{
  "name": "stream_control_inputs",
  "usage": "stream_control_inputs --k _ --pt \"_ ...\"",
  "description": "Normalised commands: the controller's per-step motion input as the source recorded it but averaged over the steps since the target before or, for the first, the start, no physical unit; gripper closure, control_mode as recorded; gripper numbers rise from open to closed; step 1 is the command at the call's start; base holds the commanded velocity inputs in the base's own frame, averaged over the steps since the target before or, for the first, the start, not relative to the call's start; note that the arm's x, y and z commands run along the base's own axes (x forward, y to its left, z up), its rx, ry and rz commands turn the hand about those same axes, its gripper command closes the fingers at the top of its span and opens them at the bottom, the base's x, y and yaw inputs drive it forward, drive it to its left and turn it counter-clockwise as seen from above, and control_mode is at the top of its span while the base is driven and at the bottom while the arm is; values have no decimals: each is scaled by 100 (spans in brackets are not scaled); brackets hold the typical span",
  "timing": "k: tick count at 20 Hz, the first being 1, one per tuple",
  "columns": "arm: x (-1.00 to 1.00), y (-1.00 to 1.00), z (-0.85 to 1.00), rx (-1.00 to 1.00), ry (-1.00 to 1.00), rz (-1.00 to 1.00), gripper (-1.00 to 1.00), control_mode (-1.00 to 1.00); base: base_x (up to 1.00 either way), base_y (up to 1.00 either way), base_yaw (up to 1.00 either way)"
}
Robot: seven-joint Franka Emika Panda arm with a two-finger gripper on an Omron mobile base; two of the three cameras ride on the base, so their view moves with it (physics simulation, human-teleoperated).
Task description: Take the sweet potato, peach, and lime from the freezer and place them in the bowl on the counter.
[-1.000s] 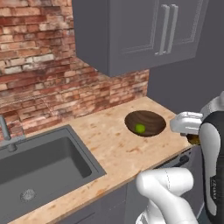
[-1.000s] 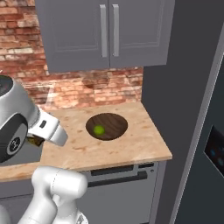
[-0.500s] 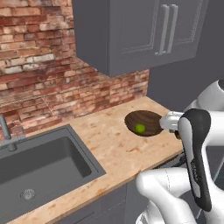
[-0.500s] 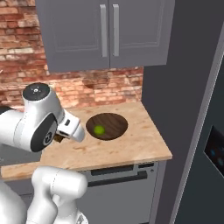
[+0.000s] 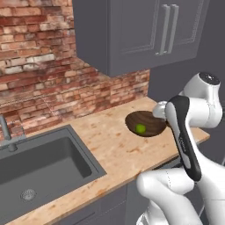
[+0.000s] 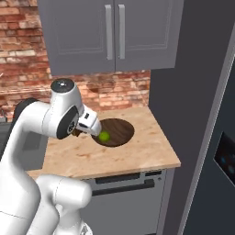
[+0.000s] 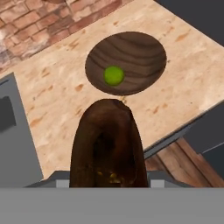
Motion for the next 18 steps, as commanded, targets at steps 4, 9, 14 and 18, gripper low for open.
stream_control_inputs --k 4,9,14,18 --pt "35 -17 -24 0 0 0 100 -100 0 0 0" --pt "5 -17 -33 0 0 0 100 -100 0 0 0" --pt "29 -17 -29 0 0 0 100 -100 0 0 0" --pt "31 -11 -32 0 0 0 100 -100 0 0 0"
